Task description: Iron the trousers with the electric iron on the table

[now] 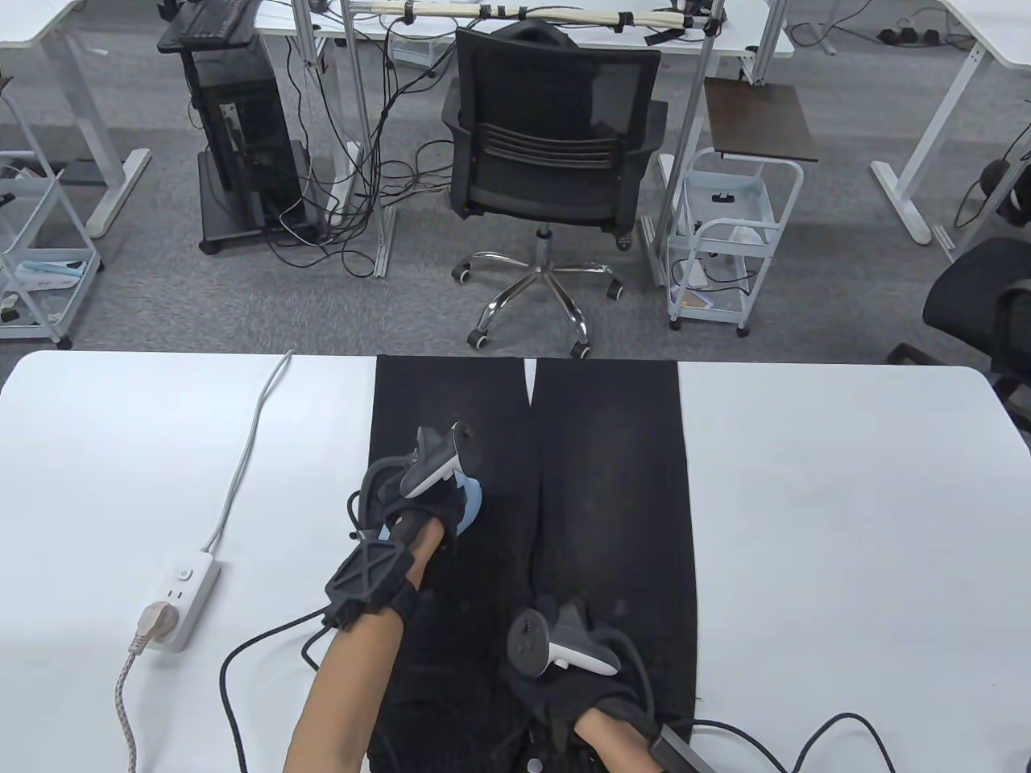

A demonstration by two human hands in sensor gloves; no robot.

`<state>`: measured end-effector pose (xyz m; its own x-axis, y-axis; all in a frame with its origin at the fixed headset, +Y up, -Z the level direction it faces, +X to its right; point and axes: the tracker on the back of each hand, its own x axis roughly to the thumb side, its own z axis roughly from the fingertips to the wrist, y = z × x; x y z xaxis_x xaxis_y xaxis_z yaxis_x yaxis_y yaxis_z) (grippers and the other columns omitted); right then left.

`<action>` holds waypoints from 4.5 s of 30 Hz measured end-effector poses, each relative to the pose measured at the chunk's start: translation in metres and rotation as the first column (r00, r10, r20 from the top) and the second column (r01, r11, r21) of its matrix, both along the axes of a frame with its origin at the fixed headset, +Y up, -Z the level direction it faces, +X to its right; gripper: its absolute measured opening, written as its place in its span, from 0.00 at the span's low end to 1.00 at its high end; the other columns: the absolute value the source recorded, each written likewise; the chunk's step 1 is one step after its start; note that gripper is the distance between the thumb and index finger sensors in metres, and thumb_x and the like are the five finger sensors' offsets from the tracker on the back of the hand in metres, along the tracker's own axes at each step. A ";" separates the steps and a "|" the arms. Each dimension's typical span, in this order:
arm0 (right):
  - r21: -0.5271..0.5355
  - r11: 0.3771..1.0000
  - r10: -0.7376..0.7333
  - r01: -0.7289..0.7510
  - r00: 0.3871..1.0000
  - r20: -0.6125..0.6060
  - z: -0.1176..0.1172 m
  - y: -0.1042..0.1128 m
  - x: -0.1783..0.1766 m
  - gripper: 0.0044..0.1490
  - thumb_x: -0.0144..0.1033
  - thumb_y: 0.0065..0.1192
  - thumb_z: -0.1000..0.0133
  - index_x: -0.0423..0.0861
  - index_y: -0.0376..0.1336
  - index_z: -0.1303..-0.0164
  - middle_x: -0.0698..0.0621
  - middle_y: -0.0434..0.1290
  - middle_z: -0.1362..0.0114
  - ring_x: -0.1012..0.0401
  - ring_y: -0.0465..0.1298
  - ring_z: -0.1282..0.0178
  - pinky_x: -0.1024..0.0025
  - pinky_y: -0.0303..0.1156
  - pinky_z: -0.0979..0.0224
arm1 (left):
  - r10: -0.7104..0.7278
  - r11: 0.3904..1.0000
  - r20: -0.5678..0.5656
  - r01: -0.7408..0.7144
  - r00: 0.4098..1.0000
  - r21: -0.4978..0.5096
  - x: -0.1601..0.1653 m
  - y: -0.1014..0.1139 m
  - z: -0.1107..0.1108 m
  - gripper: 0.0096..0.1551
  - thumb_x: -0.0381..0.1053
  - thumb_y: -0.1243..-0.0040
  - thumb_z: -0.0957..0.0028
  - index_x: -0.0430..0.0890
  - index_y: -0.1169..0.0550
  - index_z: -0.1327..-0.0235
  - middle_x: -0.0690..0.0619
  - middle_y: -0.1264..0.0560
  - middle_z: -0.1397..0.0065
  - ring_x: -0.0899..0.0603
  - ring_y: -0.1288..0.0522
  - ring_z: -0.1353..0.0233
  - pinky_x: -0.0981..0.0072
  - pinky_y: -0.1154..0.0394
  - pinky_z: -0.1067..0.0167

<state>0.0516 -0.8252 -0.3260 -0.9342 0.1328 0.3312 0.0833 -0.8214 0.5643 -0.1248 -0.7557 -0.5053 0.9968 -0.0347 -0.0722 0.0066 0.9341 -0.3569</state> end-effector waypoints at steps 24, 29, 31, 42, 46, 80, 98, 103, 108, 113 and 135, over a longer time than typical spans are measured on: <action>0.002 1.000 -0.003 0.003 1.000 0.001 -0.001 0.000 0.001 0.50 0.59 0.28 0.34 0.45 0.17 0.20 0.34 0.18 0.18 0.30 0.24 0.21 0.22 0.34 0.30 | -0.006 0.999 0.264 0.017 0.965 -0.037 0.011 0.002 0.190 0.24 0.53 0.40 0.38 0.35 0.28 0.43 0.51 0.18 0.61 0.48 0.17 0.64 0.49 0.18 0.54; 0.002 1.000 -0.002 0.002 1.000 0.001 -0.001 0.000 0.001 0.50 0.59 0.27 0.34 0.45 0.17 0.19 0.34 0.18 0.18 0.30 0.24 0.21 0.22 0.35 0.30 | -0.001 1.000 0.213 0.004 0.977 -0.014 0.010 0.000 0.158 0.24 0.53 0.40 0.38 0.36 0.29 0.42 0.51 0.19 0.60 0.49 0.17 0.63 0.49 0.19 0.52; 0.003 1.000 -0.002 0.002 1.000 0.001 -0.001 0.000 0.001 0.50 0.59 0.27 0.34 0.45 0.17 0.19 0.34 0.18 0.18 0.30 0.24 0.21 0.22 0.35 0.30 | 0.009 1.000 0.198 -0.010 0.980 0.000 0.010 0.000 0.141 0.24 0.54 0.40 0.38 0.37 0.29 0.42 0.52 0.19 0.60 0.49 0.17 0.62 0.49 0.19 0.52; 0.001 1.000 0.003 -0.003 1.000 -0.002 -0.001 -0.001 0.000 0.50 0.59 0.27 0.34 0.44 0.17 0.19 0.33 0.18 0.18 0.30 0.24 0.21 0.22 0.35 0.30 | 0.004 1.000 0.024 -0.004 1.000 -0.007 -0.001 0.001 0.029 0.24 0.55 0.40 0.38 0.38 0.29 0.41 0.53 0.19 0.60 0.49 0.17 0.61 0.50 0.19 0.50; 0.002 1.000 0.003 -0.003 1.000 -0.003 -0.001 0.000 0.000 0.50 0.59 0.27 0.34 0.44 0.17 0.19 0.33 0.18 0.18 0.30 0.24 0.21 0.22 0.35 0.30 | -0.006 1.000 -0.028 0.006 1.000 0.015 -0.015 0.000 -0.001 0.24 0.55 0.40 0.38 0.39 0.29 0.42 0.53 0.19 0.60 0.50 0.17 0.61 0.51 0.19 0.50; 0.006 1.000 -0.028 0.027 1.000 0.014 -0.003 0.000 0.005 0.50 0.60 0.30 0.34 0.48 0.19 0.18 0.37 0.20 0.16 0.33 0.26 0.20 0.25 0.36 0.29 | 0.091 0.995 0.251 -0.079 0.964 -0.058 0.004 0.000 0.158 0.23 0.53 0.38 0.38 0.36 0.27 0.45 0.53 0.19 0.63 0.50 0.17 0.66 0.52 0.18 0.54; 0.129 0.991 -0.070 0.044 0.975 0.210 -0.003 0.055 0.125 0.47 0.49 0.41 0.32 0.43 0.28 0.15 0.37 0.32 0.12 0.32 0.36 0.17 0.23 0.41 0.28 | 0.075 0.995 0.399 -0.094 0.914 0.028 0.072 0.062 0.161 0.24 0.54 0.36 0.39 0.37 0.26 0.45 0.54 0.18 0.63 0.50 0.16 0.65 0.52 0.17 0.54; 0.096 0.995 -0.063 0.036 0.954 0.294 0.005 0.045 0.174 0.46 0.48 0.43 0.32 0.43 0.29 0.15 0.37 0.33 0.12 0.32 0.36 0.17 0.22 0.42 0.28 | 0.103 0.995 0.496 -0.098 0.862 -0.037 0.140 0.057 0.160 0.24 0.54 0.37 0.39 0.37 0.26 0.44 0.53 0.18 0.62 0.50 0.16 0.65 0.51 0.18 0.53; 0.018 1.000 -0.020 0.015 0.951 0.309 0.006 0.012 0.188 0.47 0.49 0.41 0.32 0.45 0.27 0.16 0.38 0.30 0.12 0.32 0.36 0.17 0.23 0.42 0.28 | 0.126 0.991 0.570 -0.078 0.812 -0.107 0.193 0.026 0.171 0.25 0.55 0.37 0.39 0.37 0.27 0.43 0.53 0.18 0.62 0.50 0.16 0.64 0.51 0.18 0.53; -0.030 0.999 -0.011 0.021 0.951 0.310 0.003 0.003 0.189 0.47 0.48 0.40 0.32 0.45 0.24 0.17 0.38 0.24 0.14 0.32 0.31 0.18 0.23 0.41 0.27 | 0.087 0.995 0.570 -0.044 0.817 -0.089 0.201 0.003 0.173 0.25 0.55 0.38 0.38 0.38 0.28 0.42 0.54 0.18 0.61 0.50 0.16 0.64 0.51 0.18 0.52; -0.101 0.994 -0.001 0.036 0.946 0.323 0.002 0.004 0.186 0.46 0.44 0.37 0.32 0.46 0.21 0.18 0.39 0.18 0.17 0.31 0.25 0.20 0.22 0.37 0.29 | 0.022 1.000 0.274 -0.023 0.962 -0.002 0.205 0.000 -0.002 0.24 0.56 0.39 0.36 0.40 0.29 0.40 0.54 0.19 0.59 0.50 0.17 0.61 0.52 0.19 0.48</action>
